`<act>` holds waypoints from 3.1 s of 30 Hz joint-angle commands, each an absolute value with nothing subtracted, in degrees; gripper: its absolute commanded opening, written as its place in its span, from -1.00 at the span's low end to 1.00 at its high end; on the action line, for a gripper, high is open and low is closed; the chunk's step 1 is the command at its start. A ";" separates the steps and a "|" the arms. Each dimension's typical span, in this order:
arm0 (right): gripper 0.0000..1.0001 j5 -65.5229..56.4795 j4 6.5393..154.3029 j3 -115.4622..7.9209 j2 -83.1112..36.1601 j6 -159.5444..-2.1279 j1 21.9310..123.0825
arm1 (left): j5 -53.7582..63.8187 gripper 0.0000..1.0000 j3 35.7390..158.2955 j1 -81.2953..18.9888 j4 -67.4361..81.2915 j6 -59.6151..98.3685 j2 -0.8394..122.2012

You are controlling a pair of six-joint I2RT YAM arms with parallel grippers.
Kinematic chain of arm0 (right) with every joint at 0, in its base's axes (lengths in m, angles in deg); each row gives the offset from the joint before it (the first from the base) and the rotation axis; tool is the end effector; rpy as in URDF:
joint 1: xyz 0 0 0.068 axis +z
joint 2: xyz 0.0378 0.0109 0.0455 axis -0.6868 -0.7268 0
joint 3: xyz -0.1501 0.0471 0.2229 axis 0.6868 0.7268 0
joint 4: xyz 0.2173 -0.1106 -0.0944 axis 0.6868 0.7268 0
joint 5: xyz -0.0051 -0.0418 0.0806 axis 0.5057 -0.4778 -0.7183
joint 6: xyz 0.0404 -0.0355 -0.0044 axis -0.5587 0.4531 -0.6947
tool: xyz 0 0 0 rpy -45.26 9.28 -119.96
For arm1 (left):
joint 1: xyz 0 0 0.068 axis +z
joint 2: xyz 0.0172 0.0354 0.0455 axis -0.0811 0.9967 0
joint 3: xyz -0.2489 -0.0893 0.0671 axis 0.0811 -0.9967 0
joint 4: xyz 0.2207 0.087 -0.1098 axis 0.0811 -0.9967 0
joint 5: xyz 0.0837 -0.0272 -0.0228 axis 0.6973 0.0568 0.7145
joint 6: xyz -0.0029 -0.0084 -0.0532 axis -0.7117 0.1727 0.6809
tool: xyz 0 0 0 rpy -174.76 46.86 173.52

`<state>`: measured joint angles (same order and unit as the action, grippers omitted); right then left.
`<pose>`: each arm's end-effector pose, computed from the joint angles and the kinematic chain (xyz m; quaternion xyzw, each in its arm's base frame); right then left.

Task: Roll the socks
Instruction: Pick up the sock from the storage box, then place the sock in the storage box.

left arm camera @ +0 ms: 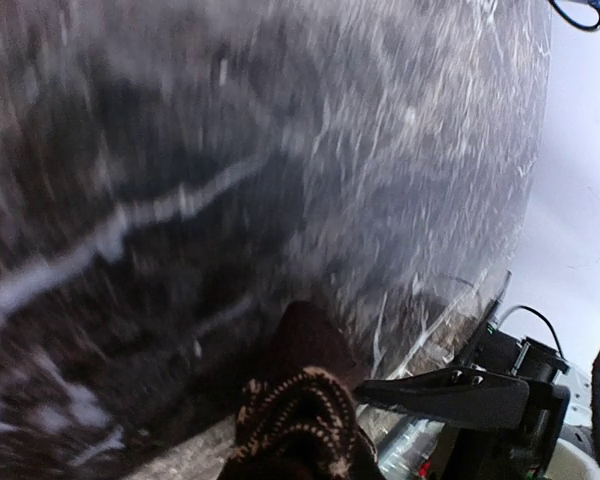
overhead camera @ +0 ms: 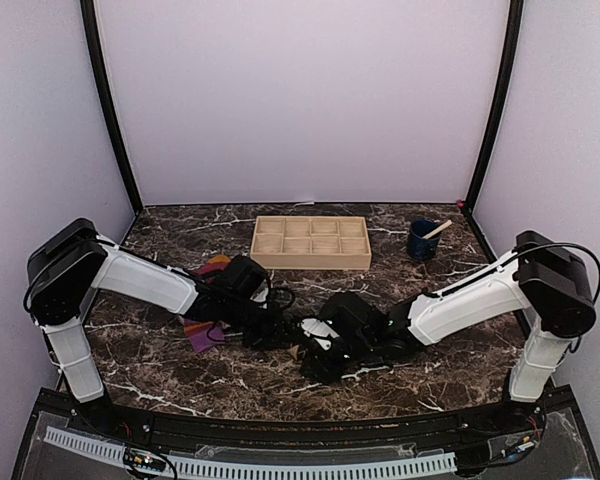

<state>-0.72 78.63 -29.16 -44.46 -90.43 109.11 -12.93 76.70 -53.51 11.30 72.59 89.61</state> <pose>0.1402 0.3168 0.1351 -0.4022 0.8483 0.2491 0.2380 0.2222 -0.2782 0.1353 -0.0410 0.9061 -0.4204 0.0236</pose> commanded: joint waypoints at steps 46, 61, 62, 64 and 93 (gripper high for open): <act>0.18 14.32 72.85 -19.72 -32.01 -95.04 105.54 | 34.37 -1.00 124.42 -43.64 -14.36 3.48 102.94; 0.17 14.01 72.74 -20.72 -32.94 -94.03 104.95 | 31.97 -1.00 126.18 -43.53 -16.82 -6.38 106.80; 0.17 14.09 72.71 -20.70 -32.92 -93.95 104.99 | 32.46 -1.00 126.16 -43.52 -16.53 -6.58 107.01; 0.17 14.19 72.80 -20.94 -32.73 -93.80 104.99 | 33.09 -1.00 125.94 -43.14 -15.93 -6.69 107.33; 0.17 13.42 72.89 -22.24 -35.36 -92.98 104.65 | 25.69 -1.00 127.83 -40.51 -19.90 -5.44 112.28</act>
